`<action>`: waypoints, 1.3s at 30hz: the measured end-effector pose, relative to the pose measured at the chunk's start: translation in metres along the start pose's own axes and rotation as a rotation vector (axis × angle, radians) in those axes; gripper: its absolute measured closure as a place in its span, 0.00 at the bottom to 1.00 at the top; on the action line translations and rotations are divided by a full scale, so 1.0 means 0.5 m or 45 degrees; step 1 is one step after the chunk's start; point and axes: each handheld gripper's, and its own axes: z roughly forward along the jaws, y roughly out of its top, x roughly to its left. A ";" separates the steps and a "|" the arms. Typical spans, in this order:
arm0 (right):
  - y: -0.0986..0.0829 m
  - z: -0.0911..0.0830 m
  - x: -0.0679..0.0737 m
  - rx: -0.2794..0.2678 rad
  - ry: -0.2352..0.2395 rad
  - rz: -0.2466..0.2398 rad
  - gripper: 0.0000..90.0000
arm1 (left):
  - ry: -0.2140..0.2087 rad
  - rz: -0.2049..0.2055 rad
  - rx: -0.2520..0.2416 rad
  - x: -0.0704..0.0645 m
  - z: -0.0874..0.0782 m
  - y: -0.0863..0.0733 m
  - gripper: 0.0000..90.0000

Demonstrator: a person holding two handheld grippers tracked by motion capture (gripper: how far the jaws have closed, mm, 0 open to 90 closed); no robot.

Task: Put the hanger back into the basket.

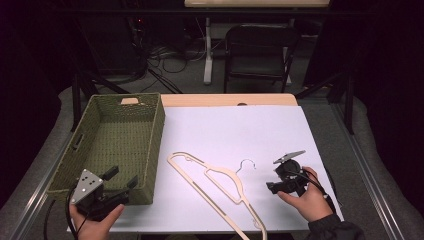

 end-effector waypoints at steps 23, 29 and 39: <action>0.049 0.018 0.015 0.272 0.041 -0.033 0.54 | -0.007 0.001 -0.001 0.002 -0.004 0.002 0.31; 0.054 0.026 0.020 0.291 0.044 -0.032 0.53 | -0.006 -0.005 -0.006 0.003 -0.004 0.003 0.31; 0.091 0.046 0.050 0.311 0.064 -0.054 0.53 | -0.010 -0.002 -0.002 0.000 -0.003 0.003 0.31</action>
